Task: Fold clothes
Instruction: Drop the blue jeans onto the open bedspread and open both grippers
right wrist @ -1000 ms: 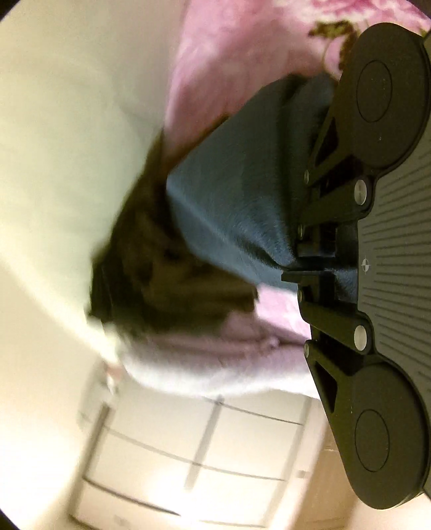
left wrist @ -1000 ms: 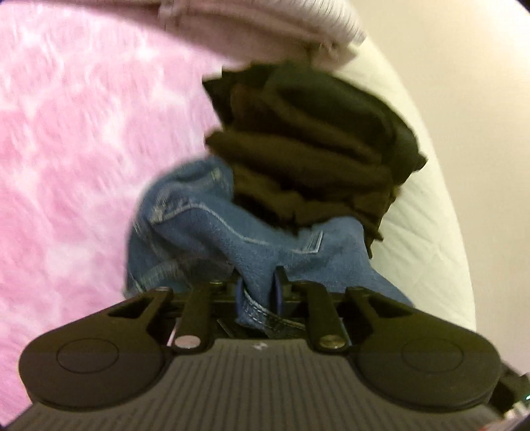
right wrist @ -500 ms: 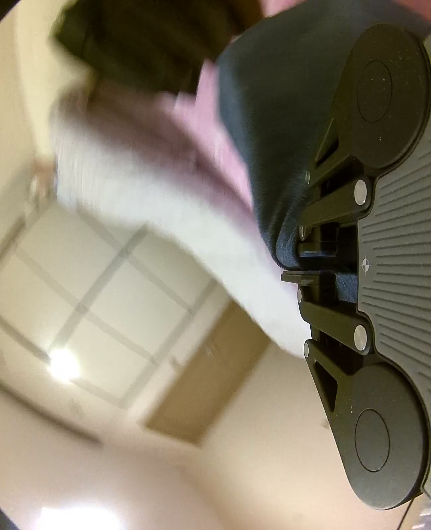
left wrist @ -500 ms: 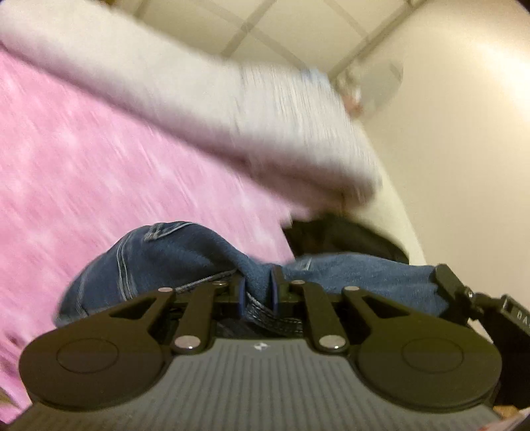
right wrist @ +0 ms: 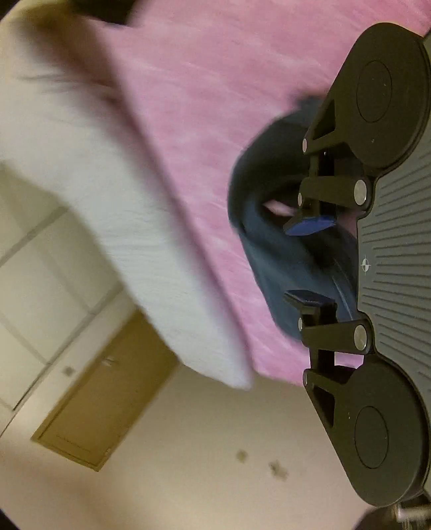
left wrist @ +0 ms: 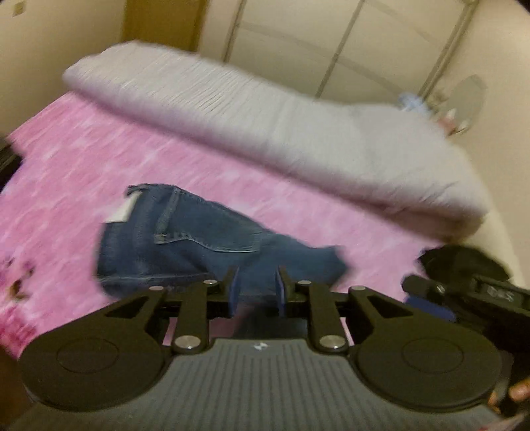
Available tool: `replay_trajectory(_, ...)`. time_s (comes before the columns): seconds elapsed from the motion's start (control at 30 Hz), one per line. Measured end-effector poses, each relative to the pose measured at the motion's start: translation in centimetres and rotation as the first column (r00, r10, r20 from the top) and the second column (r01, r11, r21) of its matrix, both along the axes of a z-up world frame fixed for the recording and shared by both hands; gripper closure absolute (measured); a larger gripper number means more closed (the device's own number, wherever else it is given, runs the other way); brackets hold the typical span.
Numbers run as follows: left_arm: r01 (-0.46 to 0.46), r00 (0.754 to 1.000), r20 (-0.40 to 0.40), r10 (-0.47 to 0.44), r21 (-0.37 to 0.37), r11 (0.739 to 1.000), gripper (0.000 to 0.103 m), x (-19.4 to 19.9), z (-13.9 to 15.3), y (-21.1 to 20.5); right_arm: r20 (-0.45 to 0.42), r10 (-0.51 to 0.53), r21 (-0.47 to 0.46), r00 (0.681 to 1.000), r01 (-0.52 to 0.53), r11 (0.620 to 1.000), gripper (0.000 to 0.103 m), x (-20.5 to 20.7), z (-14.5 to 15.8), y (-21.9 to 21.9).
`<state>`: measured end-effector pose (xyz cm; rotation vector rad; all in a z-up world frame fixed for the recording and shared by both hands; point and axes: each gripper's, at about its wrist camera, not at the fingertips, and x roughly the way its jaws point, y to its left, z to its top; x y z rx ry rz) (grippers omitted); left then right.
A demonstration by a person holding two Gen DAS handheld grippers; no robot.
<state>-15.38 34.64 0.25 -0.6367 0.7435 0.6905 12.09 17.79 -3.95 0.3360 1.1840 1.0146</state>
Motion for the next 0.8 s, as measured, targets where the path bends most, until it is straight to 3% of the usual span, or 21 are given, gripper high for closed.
replay_trajectory(0.03, -0.015, 1.000, -0.024, 0.014, -0.027, 1.000, 0.086, -1.3, -1.2, -0.1, -0.027, 0.022, -0.041, 0.999, -0.023, 0.999, 0.041, -0.9, -1.4, 0.0)
replay_trajectory(0.07, -0.032, 0.999, -0.042, 0.030, -0.059, 0.998, 0.086, -2.5, -2.3, -0.4, -0.037, 0.034, -0.076, 0.999, -0.037, 0.996, 0.032, -1.7, -2.4, -0.2)
replay_trajectory(0.2, -0.054, 0.995, -0.093, 0.045, -0.095, 0.994, 0.086, -4.9, -3.8, -2.8, 0.026, 0.144, -0.231, 0.989, -0.134, 0.964, 0.032, -5.8, -4.6, -0.7)
replay_trajectory(0.33, -0.060, 0.990, -0.137, 0.045, -0.103, 0.993, 0.086, -6.8, -4.6, -5.5, 0.126, 0.261, -0.373, 0.957, -0.198, 0.907, 0.032, -13.3, -4.4, -2.1)
replay_trajectory(0.5, -0.068, 0.981, -0.191, 0.045, -0.113, 0.991, 0.086, -9.1, -5.7, -8.8, 0.225, 0.332, -0.430, 0.916, -0.213, 0.877, 0.032, -17.3, -4.1, -4.4)
replay_trajectory(0.63, -0.046, 0.979, -0.204, 0.030, -0.076, 0.996, 0.086, -9.1, -5.7, -12.2, 0.313, 0.371, -0.450, 0.874, -0.208, 0.868, 0.032, -18.8, -3.6, -7.1)
replay_trajectory(0.8, -0.014, 0.978, -0.210, 0.003, -0.052, 0.999, 0.086, -9.3, -4.7, -15.9, 0.350, 0.389, -0.462, 0.852, -0.204, 0.863, 0.032, -20.4, -2.0, -10.8)
